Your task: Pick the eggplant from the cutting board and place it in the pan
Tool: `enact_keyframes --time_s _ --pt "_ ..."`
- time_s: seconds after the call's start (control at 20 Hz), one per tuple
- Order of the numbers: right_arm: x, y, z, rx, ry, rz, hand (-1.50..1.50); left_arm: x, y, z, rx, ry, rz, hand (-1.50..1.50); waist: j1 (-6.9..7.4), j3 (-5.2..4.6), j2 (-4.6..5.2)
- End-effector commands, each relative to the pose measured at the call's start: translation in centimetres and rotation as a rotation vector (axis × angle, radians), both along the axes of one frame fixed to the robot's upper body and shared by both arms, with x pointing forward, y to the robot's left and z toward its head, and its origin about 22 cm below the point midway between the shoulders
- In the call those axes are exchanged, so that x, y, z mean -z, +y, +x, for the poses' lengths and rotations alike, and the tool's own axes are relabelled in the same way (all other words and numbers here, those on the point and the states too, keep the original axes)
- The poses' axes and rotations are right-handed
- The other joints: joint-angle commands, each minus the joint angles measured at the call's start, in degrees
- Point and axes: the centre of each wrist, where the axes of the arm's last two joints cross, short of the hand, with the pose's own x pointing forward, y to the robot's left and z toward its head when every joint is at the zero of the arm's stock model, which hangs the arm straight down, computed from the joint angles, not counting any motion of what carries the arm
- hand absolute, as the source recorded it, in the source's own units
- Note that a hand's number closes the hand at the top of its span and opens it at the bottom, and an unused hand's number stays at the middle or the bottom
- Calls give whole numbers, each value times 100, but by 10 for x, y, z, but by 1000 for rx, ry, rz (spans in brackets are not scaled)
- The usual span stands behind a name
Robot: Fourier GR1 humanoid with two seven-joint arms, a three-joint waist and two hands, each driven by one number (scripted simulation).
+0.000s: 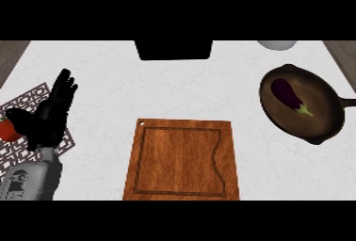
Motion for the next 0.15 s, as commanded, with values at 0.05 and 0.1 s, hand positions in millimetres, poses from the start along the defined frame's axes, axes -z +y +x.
enact_keyframes --time_s 0.05,0.1 --pt "10 0 -20 -194 -86 98 -150 11 0 -7 -6 0 1 0 16 -6 2" --pt "1 -4 -25 -194 -83 64 -150 -2 13 -1 -9 1 1 0 -8 -10 -2"
